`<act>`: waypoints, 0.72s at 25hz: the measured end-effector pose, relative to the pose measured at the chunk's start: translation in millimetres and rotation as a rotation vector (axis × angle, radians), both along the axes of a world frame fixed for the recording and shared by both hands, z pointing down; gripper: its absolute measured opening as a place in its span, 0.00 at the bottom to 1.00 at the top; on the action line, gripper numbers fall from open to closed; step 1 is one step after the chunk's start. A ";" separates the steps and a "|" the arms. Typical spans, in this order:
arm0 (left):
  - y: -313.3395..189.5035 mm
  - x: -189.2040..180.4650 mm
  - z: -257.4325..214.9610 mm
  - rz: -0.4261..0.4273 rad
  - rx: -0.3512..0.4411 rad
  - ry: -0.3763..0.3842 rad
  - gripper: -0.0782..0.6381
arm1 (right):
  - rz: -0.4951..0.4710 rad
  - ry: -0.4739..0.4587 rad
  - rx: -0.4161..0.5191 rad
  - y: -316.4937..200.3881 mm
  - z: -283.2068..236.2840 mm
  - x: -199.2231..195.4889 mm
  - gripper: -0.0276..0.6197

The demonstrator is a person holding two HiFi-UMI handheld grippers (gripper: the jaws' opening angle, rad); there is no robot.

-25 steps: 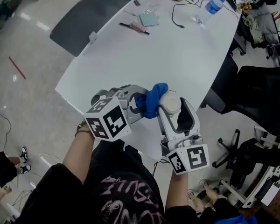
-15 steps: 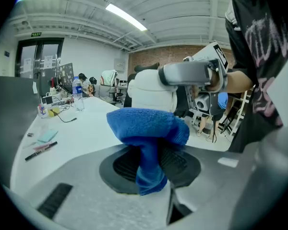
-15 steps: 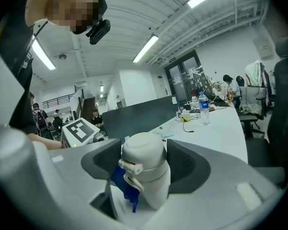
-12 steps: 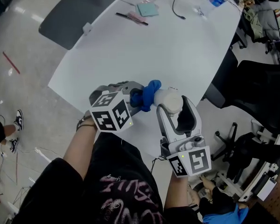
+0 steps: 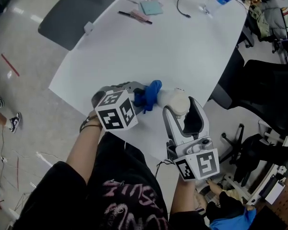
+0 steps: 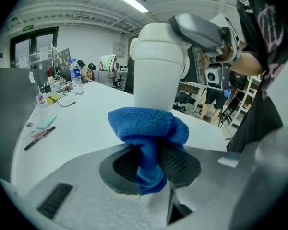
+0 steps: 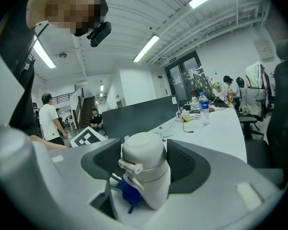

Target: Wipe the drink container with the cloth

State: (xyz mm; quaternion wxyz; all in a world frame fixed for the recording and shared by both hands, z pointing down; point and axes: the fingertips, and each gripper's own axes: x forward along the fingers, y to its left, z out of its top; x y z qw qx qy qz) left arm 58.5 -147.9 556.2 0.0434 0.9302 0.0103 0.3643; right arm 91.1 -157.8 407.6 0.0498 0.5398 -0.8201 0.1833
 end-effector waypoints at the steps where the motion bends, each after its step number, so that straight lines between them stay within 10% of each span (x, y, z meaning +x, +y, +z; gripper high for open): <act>1: 0.4 -3.1 -3.7 0.000 0.006 0.003 0.25 | 0.000 0.000 0.000 0.5 0.4 0.1 0.51; 18: 7.1 5.7 -107.8 0.083 0.190 0.135 0.25 | -0.026 -0.025 0.015 4.3 -3.9 -2.7 0.52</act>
